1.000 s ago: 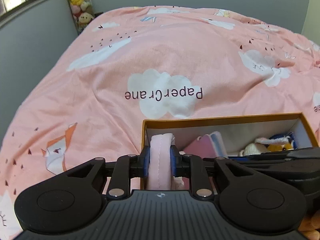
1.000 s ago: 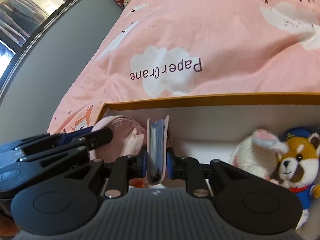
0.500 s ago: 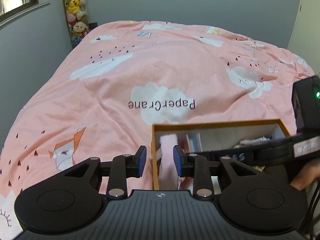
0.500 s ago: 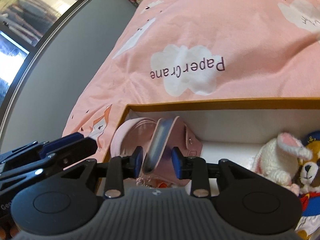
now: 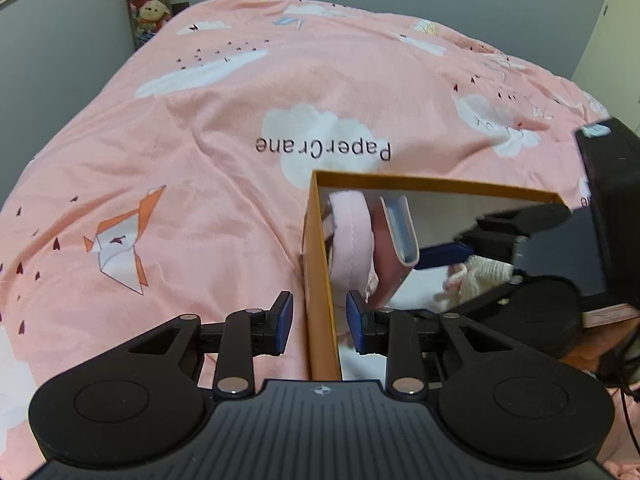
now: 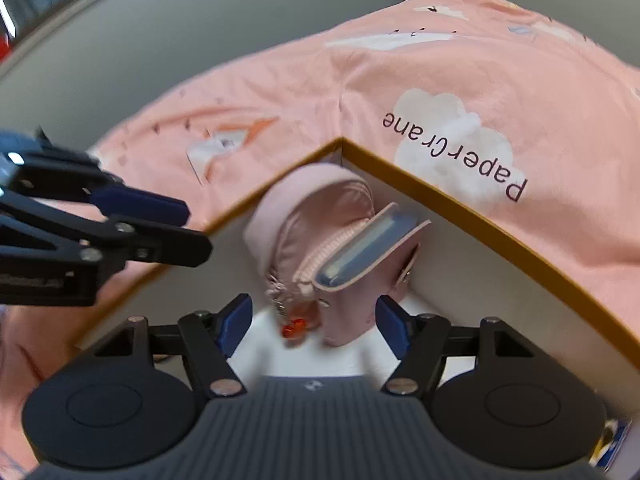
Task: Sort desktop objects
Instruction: 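Carry the pouch and wallet over the box and lower them inside, then open both grippers and withdraw them from the box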
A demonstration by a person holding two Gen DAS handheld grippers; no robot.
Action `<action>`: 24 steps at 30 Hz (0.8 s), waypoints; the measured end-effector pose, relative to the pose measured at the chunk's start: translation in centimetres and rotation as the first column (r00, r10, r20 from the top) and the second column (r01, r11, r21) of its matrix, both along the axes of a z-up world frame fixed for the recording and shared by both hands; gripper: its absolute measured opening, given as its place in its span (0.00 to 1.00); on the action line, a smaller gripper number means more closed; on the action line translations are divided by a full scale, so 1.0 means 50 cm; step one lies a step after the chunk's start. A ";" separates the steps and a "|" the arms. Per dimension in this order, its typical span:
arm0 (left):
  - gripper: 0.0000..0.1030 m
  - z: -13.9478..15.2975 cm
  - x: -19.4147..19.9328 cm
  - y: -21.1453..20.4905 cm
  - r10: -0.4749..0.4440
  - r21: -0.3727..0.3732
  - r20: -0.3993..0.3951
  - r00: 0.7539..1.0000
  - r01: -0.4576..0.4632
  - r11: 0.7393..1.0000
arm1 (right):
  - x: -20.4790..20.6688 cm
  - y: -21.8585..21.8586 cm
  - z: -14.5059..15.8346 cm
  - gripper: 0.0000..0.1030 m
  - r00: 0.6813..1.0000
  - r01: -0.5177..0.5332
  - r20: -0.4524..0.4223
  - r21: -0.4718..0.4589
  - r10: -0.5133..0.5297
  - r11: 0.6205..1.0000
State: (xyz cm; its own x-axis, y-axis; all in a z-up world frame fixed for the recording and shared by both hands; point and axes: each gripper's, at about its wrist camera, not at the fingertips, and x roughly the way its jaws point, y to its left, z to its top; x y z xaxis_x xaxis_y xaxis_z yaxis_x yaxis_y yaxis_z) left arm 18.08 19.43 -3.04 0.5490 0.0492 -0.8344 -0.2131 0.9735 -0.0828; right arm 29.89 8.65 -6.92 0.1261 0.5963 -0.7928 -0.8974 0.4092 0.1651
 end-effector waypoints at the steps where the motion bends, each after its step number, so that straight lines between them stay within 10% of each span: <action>1: 0.26 -0.004 0.001 0.000 -0.009 -0.009 -0.005 1.000 0.008 1.000 | 0.000 0.007 -0.007 0.66 1.000 -0.010 0.015 -0.014 0.010 1.000; 5: 0.13 -0.017 -0.001 0.000 -0.024 -0.040 -0.014 1.000 0.023 0.999 | 0.004 0.028 -0.025 0.64 0.998 -0.021 0.051 -0.033 0.023 0.999; 24: 0.13 0.023 -0.020 -0.015 -0.017 0.026 0.046 0.999 0.015 1.000 | 0.003 0.024 -0.016 0.60 0.999 0.003 0.051 -0.023 -0.002 1.000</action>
